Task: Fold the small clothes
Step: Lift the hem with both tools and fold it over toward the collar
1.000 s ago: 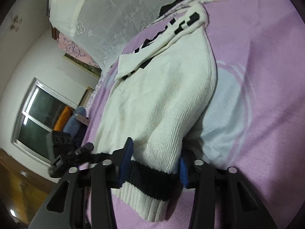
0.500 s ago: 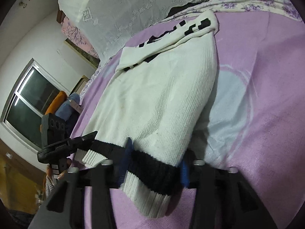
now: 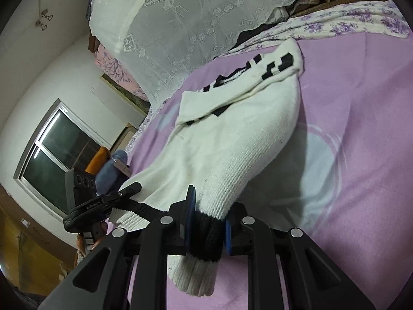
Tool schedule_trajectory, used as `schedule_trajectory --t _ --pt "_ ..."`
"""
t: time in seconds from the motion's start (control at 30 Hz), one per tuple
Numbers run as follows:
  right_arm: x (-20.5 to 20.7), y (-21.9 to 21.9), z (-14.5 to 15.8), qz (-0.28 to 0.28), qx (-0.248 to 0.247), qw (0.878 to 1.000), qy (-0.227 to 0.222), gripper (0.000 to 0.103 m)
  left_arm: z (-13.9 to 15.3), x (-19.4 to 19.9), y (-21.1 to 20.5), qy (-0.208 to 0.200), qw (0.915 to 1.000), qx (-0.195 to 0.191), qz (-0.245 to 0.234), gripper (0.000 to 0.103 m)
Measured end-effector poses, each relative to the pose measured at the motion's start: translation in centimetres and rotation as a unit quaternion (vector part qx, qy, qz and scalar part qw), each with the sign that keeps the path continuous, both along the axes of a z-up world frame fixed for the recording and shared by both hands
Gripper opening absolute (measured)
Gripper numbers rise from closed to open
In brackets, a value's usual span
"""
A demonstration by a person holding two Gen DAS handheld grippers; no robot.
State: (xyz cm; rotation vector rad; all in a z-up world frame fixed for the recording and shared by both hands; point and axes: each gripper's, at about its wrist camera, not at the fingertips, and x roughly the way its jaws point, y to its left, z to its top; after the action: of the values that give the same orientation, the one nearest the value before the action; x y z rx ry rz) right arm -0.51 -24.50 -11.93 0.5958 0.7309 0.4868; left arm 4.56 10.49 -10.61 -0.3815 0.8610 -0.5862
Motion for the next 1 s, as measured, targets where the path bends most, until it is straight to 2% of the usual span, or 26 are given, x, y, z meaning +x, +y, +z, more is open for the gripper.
schedule_trajectory --t 0.4,1.0 --pt "4.1 0.3 4.9 0.005 -0.012 0.999 -0.032 0.019 4.2 3.0 -0.8 -0.042 0.9988 0.022 0.016 0.014" --pt "12.6 -1.8 7.4 -0.036 0.029 0.998 -0.04 0.019 6.8 10.7 -2.3 -0.059 0.9964 0.037 0.05 0.014"
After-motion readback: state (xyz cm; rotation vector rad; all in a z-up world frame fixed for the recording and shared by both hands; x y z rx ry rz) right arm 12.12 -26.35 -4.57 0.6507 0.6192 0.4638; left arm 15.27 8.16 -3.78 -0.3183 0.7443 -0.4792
